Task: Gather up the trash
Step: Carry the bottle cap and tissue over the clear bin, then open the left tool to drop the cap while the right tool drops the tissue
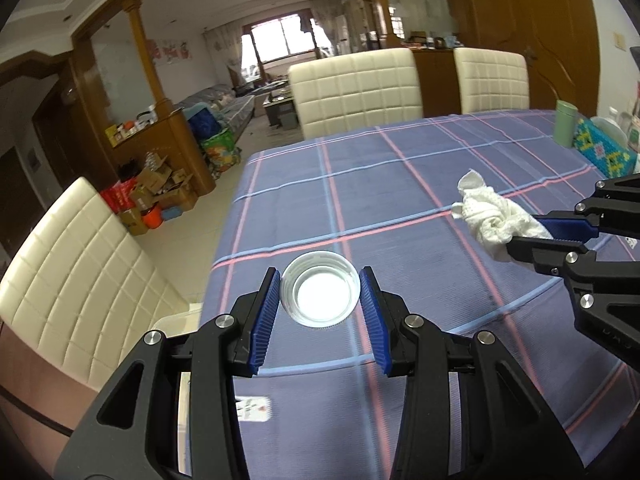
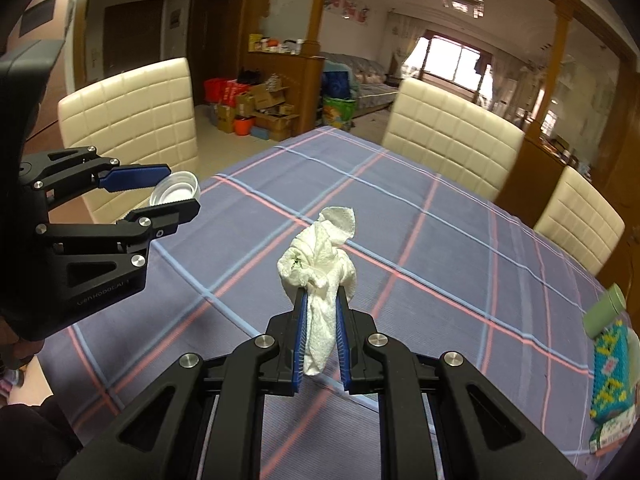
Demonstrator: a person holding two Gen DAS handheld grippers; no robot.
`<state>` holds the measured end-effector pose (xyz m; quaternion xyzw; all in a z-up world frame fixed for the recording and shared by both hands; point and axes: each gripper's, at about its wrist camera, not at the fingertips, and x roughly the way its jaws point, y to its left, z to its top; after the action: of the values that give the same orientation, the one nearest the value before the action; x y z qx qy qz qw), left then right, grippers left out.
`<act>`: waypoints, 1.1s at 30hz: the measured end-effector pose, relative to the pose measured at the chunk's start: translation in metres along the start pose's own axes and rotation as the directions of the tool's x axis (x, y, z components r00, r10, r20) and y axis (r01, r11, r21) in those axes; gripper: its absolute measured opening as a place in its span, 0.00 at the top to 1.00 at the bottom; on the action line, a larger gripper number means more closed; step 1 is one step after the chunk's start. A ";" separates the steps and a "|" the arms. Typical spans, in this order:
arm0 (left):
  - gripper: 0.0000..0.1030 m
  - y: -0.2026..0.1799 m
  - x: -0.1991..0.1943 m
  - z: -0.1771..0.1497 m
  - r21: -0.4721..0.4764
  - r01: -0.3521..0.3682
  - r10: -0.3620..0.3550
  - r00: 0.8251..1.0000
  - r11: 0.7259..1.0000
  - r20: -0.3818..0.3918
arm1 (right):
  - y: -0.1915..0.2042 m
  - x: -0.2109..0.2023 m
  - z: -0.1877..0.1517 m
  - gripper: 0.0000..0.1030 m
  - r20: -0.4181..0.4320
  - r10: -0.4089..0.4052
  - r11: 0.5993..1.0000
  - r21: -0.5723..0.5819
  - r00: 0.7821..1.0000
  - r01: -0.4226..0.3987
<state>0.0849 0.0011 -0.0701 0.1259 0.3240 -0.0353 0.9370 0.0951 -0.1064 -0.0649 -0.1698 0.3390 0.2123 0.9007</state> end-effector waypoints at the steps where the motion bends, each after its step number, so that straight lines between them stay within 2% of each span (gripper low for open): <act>1: 0.59 0.006 0.000 -0.003 -0.010 -0.005 0.005 1.000 1.000 -0.002 | 0.008 0.004 0.005 0.87 -0.002 0.009 1.000 -0.015 1.000 -0.009; 13: 0.59 0.086 0.011 -0.042 -0.132 -0.067 0.059 0.997 0.989 -0.059 | 0.083 0.041 0.044 0.87 -0.018 0.082 0.986 -0.143 0.996 -0.084; 33: 0.59 0.190 0.034 -0.085 -0.237 -0.183 0.153 0.978 0.954 -0.138 | 0.169 0.108 0.097 0.87 -0.068 0.170 0.953 -0.241 0.983 -0.182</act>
<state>0.0882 0.2069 -0.1152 0.0367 0.3691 0.0929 0.9240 0.1368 0.1100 -0.0962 -0.2541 0.3448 0.3280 0.8420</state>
